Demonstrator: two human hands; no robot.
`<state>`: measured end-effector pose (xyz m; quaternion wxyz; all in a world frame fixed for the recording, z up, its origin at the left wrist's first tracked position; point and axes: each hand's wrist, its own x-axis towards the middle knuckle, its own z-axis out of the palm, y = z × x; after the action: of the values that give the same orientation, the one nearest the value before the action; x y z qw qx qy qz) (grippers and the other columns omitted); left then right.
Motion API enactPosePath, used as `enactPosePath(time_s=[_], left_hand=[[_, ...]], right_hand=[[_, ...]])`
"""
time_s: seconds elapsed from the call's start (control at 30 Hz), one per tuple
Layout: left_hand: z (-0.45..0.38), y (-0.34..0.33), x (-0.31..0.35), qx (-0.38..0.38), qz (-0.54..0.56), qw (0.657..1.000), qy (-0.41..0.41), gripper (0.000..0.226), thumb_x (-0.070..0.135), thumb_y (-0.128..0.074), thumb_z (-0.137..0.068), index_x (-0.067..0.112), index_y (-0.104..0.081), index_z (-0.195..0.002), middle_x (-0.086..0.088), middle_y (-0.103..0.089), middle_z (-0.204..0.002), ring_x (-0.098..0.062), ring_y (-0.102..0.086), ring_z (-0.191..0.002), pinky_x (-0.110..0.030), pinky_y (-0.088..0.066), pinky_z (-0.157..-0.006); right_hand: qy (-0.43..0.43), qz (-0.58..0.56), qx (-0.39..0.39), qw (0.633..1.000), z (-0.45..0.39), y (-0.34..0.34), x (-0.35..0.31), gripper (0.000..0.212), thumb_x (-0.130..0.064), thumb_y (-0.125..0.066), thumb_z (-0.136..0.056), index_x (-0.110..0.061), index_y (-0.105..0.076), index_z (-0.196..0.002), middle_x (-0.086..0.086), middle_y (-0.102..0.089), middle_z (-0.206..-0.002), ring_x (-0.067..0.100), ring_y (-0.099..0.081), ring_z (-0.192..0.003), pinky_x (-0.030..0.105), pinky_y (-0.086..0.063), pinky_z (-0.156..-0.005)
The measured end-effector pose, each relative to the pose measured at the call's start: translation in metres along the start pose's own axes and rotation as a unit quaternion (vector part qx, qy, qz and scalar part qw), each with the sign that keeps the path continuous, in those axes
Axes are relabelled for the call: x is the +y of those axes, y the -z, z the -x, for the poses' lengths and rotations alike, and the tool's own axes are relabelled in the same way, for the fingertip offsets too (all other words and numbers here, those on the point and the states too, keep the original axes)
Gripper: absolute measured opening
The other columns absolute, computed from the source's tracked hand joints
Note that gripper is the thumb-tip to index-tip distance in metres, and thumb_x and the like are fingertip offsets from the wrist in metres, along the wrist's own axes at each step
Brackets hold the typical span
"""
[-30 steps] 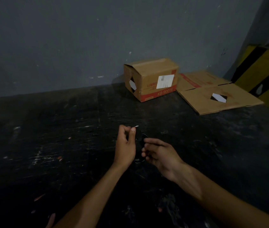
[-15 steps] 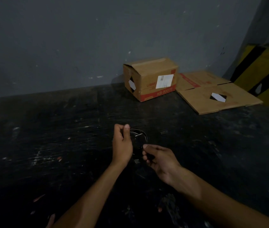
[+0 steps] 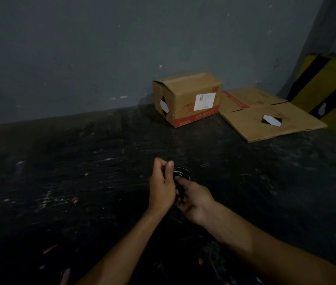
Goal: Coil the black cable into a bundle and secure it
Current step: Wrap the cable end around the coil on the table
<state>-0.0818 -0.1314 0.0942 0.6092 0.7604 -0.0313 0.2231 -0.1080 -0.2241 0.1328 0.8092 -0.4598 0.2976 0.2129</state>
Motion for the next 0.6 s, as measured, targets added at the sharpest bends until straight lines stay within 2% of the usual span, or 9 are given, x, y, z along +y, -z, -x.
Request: enactPosePath(time_s=[0.1, 0.17, 0.2, 0.23, 0.33, 0.43, 0.5, 0.6], left_hand=[[0.005, 0.0, 0.004, -0.012, 0.003, 1.0, -0.009, 0.019, 0.037, -0.043, -0.098, 0.034, -0.042, -0.08, 0.016, -0.055, -0.068, -0.001, -0.051, -0.06, -0.024, -0.046, -0.059], [0.008, 0.001, 0.004, -0.024, 0.0, 1.0, -0.009, 0.018, 0.037, -0.043, -0.099, 0.034, -0.042, -0.082, 0.013, -0.055, -0.065, -0.006, -0.051, -0.055, -0.034, -0.047, -0.052], [0.009, 0.002, 0.004, -0.029, -0.005, 1.0, -0.011, 0.017, 0.037, -0.042, -0.099, 0.035, -0.042, -0.082, 0.012, -0.055, -0.063, -0.007, -0.052, -0.053, -0.034, -0.047, -0.049], [0.009, 0.002, 0.004, -0.033, -0.011, 0.999, -0.011, 0.017, 0.037, -0.042, -0.1, 0.036, -0.042, -0.083, 0.012, -0.055, -0.063, -0.007, -0.052, -0.052, -0.031, -0.047, -0.048], [0.009, 0.004, 0.001, -0.031, -0.038, 0.999, -0.004, 0.013, 0.036, -0.039, -0.101, 0.036, -0.04, -0.088, 0.009, -0.056, -0.069, -0.005, -0.057, -0.058, -0.027, -0.047, -0.054], [0.008, 0.003, -0.004, -0.025, -0.051, 0.998, 0.019, 0.006, 0.032, -0.04, -0.101, 0.027, -0.039, -0.098, 0.006, -0.056, -0.084, -0.005, -0.057, -0.075, -0.016, -0.042, -0.063], [0.006, 0.003, -0.005, -0.045, -0.05, 0.997, 0.045, 0.008, 0.032, -0.04, -0.101, 0.026, -0.043, -0.097, 0.007, -0.055, -0.079, 0.002, -0.054, -0.068, -0.01, -0.04, -0.057], [0.005, 0.004, -0.004, -0.066, -0.039, 0.996, 0.042, 0.017, 0.03, -0.041, -0.102, 0.028, -0.045, -0.085, 0.009, -0.05, -0.067, 0.005, -0.048, -0.056, -0.012, -0.038, -0.052]], right_hand=[[-0.014, -0.038, -0.023, 0.999, 0.001, 0.001, 0.0, 0.012, -0.016, -0.063, -0.089, -0.007, -0.072, -0.091, 0.008, -0.073, -0.065, 0.017, -0.067, -0.059, 0.03, -0.054, -0.055], [-0.031, -0.074, -0.065, 0.995, 0.002, 0.001, -0.001, 0.018, -0.017, -0.058, -0.092, -0.006, -0.07, -0.1, 0.012, -0.075, -0.085, 0.024, -0.07, -0.082, 0.037, -0.057, -0.07], [-0.038, -0.089, -0.085, 0.992, 0.002, 0.002, -0.002, 0.021, -0.016, -0.056, -0.092, -0.006, -0.069, -0.105, 0.013, -0.073, -0.092, 0.025, -0.068, -0.089, 0.037, -0.057, -0.075], [-0.041, -0.097, -0.1, 0.989, 0.002, 0.002, -0.003, 0.022, -0.016, -0.054, -0.093, -0.006, -0.068, -0.107, 0.013, -0.07, -0.094, 0.024, -0.066, -0.087, 0.037, -0.055, -0.076], [-0.035, -0.089, -0.124, 0.988, 0.001, 0.004, -0.006, 0.022, -0.014, -0.052, -0.093, -0.008, -0.069, -0.105, 0.01, -0.068, -0.085, 0.019, -0.061, -0.072, 0.032, -0.053, -0.067], [-0.012, -0.049, -0.13, 0.99, 0.001, 0.007, -0.009, 0.019, -0.013, -0.049, -0.095, -0.013, -0.067, -0.09, 0.005, -0.064, -0.075, 0.015, -0.055, -0.067, 0.029, -0.047, -0.067], [0.012, -0.011, -0.116, 0.993, -0.001, 0.009, -0.011, 0.022, -0.013, -0.048, -0.096, -0.016, -0.063, -0.08, 0.002, -0.059, -0.073, 0.013, -0.05, -0.068, 0.026, -0.041, -0.066], [0.028, 0.024, -0.108, 0.993, 0.001, 0.012, -0.015, 0.027, -0.011, -0.048, -0.096, -0.017, -0.062, -0.074, 0.001, -0.057, -0.072, 0.013, -0.047, -0.068, 0.026, -0.038, -0.063]])
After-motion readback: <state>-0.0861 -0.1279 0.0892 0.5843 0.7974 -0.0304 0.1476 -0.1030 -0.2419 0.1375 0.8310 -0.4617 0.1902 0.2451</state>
